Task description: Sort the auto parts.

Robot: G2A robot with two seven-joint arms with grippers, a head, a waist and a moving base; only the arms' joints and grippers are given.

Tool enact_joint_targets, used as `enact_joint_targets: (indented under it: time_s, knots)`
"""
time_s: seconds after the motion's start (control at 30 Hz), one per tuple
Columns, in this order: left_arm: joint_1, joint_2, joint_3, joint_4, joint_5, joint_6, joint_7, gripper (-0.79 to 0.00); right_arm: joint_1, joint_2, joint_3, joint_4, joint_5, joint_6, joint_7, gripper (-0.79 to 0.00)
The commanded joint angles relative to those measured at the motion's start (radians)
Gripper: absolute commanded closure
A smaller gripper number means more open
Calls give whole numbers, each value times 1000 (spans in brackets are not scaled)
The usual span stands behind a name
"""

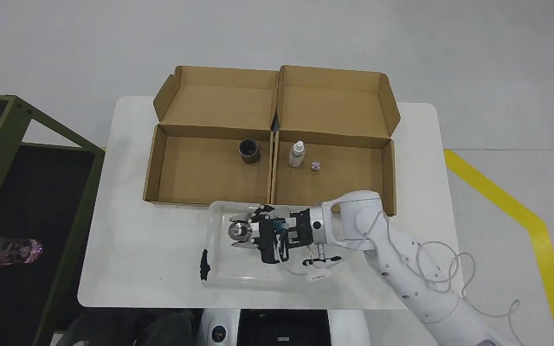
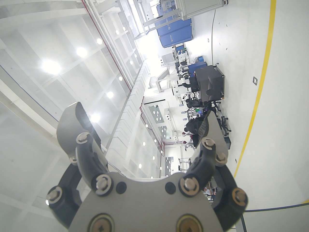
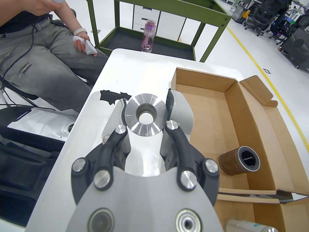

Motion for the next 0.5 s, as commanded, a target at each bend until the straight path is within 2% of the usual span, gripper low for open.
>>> enact_joint_targets:
  time_s: [0.0,0.47]
  knots:
    - [0,0,0,0,0,0,0,-785,1,1,7,-1,11,5,-4,0]
    - [0,0,0,0,0,0,0,-785,60,-12,6,78,82,92,-15,0]
